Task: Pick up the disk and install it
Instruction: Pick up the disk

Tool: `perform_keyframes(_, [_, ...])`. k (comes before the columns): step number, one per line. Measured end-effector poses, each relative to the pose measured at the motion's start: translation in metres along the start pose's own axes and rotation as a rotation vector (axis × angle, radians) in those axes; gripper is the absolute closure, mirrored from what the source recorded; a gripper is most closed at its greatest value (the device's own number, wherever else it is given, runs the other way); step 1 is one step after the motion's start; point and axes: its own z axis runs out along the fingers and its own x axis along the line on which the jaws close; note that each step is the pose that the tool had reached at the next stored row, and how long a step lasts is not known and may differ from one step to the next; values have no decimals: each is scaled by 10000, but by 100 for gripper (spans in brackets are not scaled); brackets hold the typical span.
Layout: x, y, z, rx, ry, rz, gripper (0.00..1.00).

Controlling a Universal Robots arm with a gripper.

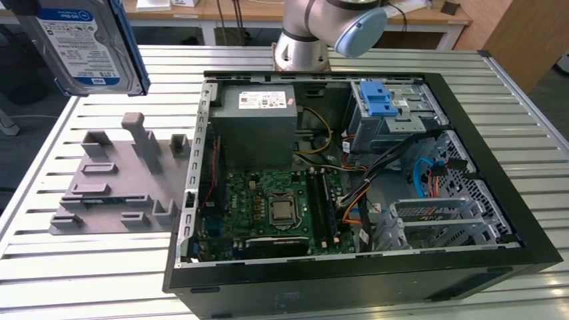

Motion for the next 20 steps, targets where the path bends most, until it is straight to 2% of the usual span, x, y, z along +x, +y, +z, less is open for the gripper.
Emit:
perform_keyframes(10, [19,-215,-4,-26,1,0,64])
perform_keyframes(20, [72,-271,-5,-25,14,0,64])
